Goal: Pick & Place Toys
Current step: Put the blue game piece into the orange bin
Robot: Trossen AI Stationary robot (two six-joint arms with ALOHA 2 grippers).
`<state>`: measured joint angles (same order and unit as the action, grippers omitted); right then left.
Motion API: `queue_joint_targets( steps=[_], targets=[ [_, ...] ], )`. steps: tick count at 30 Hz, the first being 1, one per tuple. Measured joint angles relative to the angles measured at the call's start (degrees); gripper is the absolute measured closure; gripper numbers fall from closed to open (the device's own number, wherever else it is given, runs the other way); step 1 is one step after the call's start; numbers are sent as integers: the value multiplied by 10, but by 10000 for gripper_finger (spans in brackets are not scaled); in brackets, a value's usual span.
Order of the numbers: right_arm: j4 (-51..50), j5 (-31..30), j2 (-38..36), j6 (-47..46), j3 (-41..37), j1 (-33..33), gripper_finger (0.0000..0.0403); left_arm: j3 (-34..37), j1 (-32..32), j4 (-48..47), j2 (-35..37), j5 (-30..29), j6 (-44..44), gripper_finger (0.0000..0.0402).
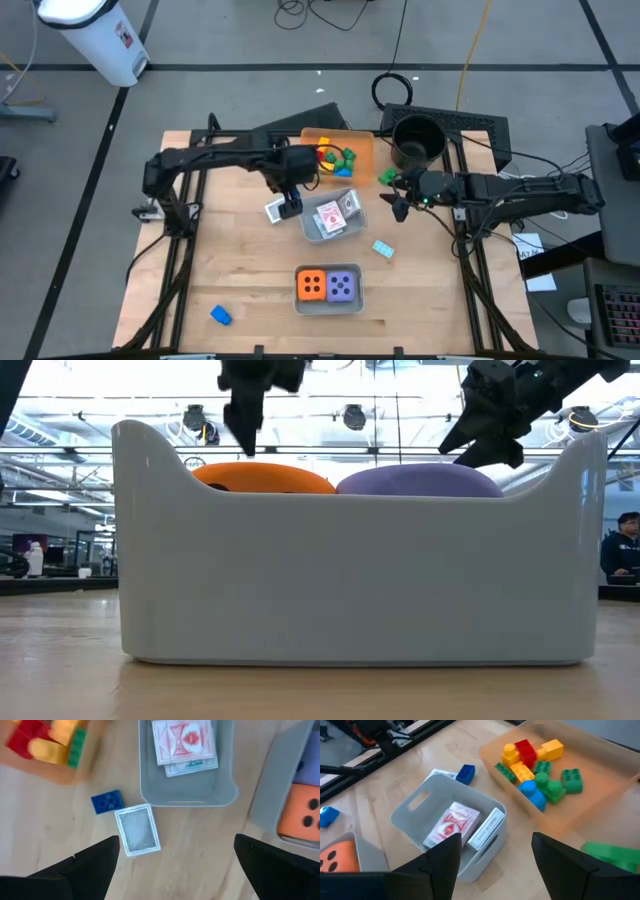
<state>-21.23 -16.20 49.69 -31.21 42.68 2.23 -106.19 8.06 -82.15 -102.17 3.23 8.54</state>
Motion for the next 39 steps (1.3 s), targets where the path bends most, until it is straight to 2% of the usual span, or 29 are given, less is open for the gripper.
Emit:
queue_joint_targets(
  steps=[3, 10, 17, 20, 24, 32, 39],
  targets=[
    [0, 15, 0, 3, 0, 7, 165, 77, 36, 52, 24, 28, -26, 2],
    [12, 14, 0, -10, 0, 45, 165, 219, 118, 133, 83, 28, -66, 2],
    [78, 14, 0, -11, 0, 103, 165, 317, 185, 240, 66, 27, -34, 2],
    [104, 13, 0, -11, 0, 124, 165, 340, 202, 286, 54, 26, -18, 2],
    [108, 13, 0, -16, 0, 145, 165, 349, 215, 325, 33, -11, -7, 2],
    [108, 13, 0, -32, 0, 159, 165, 350, 215, 334, -28, -18, -5, 2],
    [108, 13, 0, -27, 0, 166, 165, 350, 214, 352, -44, -23, 6, 2]
  ],
)
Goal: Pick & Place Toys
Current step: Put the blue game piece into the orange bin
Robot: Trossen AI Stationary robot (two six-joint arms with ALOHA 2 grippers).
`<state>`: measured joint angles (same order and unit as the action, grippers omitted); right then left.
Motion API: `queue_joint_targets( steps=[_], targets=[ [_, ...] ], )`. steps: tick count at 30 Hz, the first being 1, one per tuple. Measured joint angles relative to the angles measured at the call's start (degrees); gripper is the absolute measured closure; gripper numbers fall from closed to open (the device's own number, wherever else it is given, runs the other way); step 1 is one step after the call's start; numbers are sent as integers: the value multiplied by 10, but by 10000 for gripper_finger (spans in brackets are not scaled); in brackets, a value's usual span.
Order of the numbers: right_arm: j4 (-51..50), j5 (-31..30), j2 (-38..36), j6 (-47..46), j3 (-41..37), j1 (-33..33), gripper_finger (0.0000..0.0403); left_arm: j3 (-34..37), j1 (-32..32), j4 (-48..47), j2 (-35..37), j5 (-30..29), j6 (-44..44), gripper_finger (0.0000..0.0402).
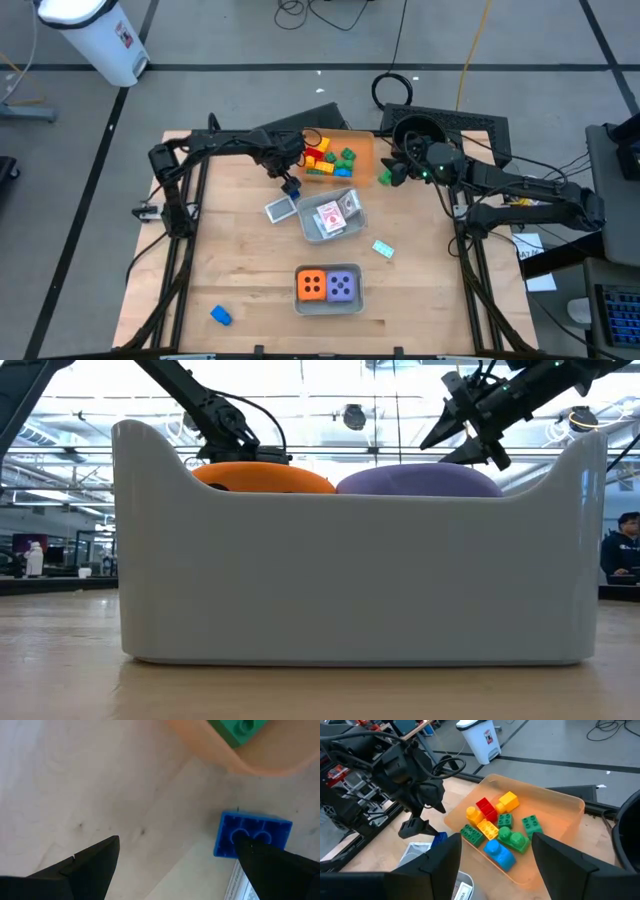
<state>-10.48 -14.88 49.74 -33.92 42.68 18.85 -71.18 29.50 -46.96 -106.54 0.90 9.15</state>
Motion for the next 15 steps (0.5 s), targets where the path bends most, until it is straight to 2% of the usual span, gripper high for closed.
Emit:
queue_joint_targets(
  steps=[11, 15],
  targets=[
    [0, 2, 0, 30, 0, 0, 165, 0, 0, -3, 0, -45, 10, 2],
    [0, 2, 0, 33, 0, 0, 165, 0, 0, -26, 0, -82, 11, 2]
  ],
)
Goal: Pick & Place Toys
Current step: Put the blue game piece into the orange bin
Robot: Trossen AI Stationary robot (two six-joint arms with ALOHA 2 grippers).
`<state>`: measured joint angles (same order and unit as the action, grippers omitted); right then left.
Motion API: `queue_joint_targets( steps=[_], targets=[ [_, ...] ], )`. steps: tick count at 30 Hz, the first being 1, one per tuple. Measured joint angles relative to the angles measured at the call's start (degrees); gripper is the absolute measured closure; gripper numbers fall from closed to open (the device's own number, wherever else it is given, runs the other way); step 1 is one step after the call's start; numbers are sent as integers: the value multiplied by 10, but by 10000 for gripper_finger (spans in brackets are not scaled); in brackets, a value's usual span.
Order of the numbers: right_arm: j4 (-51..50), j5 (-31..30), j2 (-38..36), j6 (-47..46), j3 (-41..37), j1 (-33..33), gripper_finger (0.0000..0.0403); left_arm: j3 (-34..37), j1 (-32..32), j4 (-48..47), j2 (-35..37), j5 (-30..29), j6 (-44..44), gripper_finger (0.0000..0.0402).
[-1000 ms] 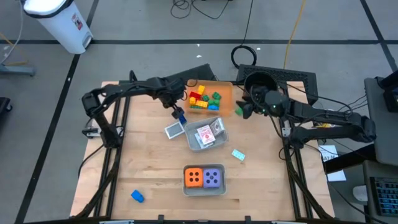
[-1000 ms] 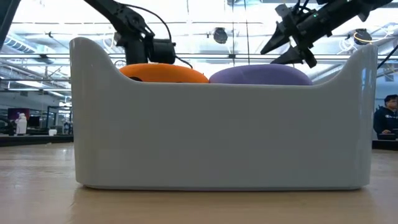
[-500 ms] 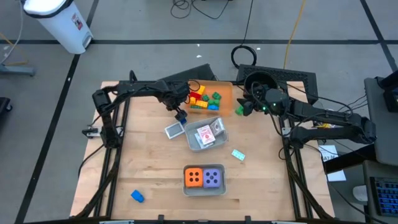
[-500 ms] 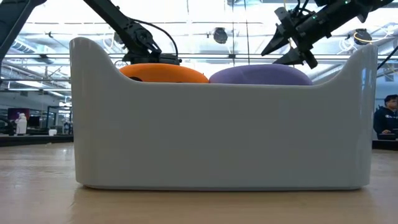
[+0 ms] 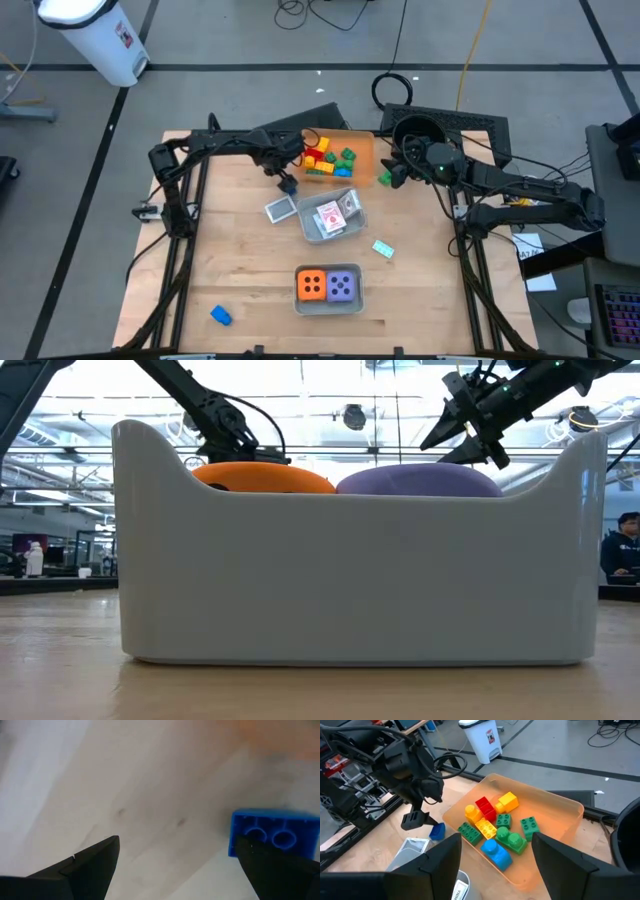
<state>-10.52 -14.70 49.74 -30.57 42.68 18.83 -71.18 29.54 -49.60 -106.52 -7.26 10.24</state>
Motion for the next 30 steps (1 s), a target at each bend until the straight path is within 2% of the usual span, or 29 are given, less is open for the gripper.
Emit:
queue_joint_targets(
  steps=[8, 14, 17, 19, 23, 27, 30],
  targets=[
    [0, 0, 0, 2, 0, 0, 165, 0, 20, -85, 0, -74, 17, 2],
    [0, 0, 0, -1, 0, 0, 165, 0, 35, -122, 9, -73, 3, 3],
    [0, 0, 0, -2, 0, 0, 165, 0, 34, -120, 31, -51, -24, 13],
    [0, 1, 0, -2, 0, 0, 165, 0, 33, -109, 51, -29, -58, 27],
    [0, 1, 0, -1, 0, 0, 165, -1, 24, -88, 90, 28, -182, 59],
    [0, 1, 0, -1, 0, 0, 165, -1, 4, -89, 98, 51, -295, 84],
    [0, 1, 0, -1, 0, 0, 165, -1, -16, -85, 98, 62, -345, 97]
  ],
)
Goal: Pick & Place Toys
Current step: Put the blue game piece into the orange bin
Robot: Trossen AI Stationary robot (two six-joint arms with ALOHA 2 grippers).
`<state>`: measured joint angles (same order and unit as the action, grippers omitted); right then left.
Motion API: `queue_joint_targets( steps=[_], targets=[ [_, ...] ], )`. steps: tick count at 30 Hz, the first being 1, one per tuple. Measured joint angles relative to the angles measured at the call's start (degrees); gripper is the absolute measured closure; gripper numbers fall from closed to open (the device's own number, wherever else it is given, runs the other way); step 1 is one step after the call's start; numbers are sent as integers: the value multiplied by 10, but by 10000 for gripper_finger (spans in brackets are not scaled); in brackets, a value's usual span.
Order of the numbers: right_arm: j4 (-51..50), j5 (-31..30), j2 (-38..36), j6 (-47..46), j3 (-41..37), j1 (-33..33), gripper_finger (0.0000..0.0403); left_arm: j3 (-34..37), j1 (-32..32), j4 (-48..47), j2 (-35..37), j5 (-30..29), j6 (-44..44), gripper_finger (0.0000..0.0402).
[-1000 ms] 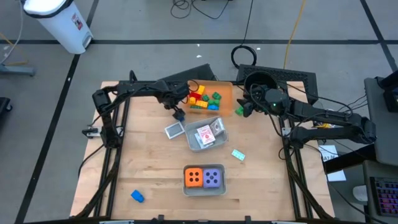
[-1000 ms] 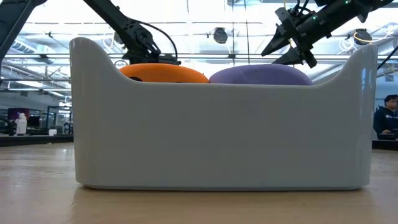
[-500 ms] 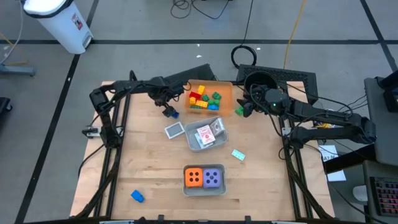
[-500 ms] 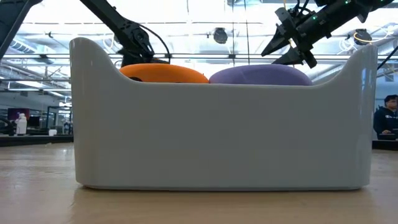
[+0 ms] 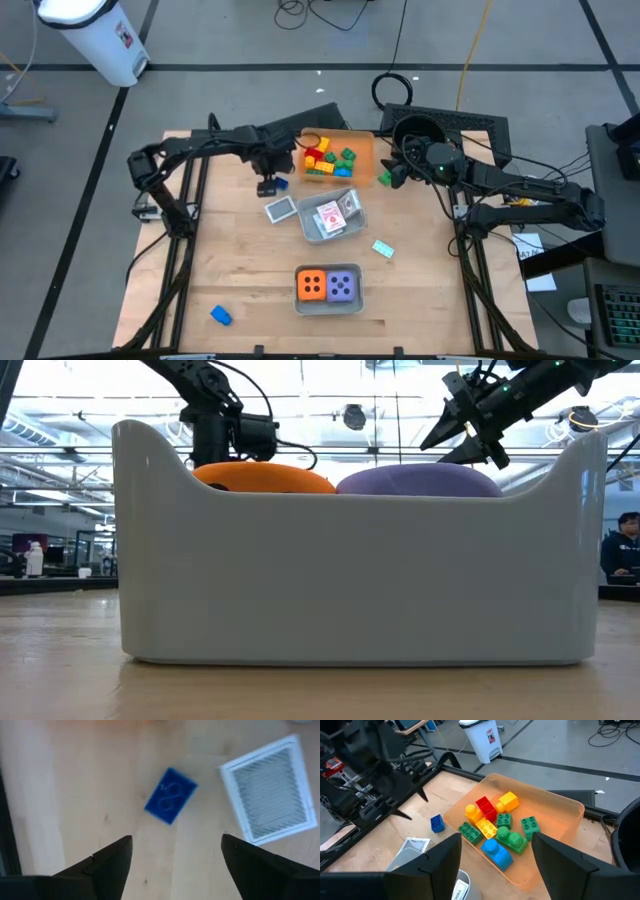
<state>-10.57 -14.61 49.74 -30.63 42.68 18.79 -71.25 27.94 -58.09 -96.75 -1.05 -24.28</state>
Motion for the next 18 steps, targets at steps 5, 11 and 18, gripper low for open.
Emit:
queue_joint_targets(
  steps=[5, 11, 18],
  targets=[
    [-1, 0, 0, 0, 0, 0, 165, 0, -25, 37, -6, -1, -35, 102],
    [-8, 0, 0, 0, 0, 0, 165, 0, -25, 58, -34, 13, -42, 103],
    [-15, 0, 0, 0, 0, 0, 165, 0, -25, 64, -67, 10, -78, 103]
  ],
)
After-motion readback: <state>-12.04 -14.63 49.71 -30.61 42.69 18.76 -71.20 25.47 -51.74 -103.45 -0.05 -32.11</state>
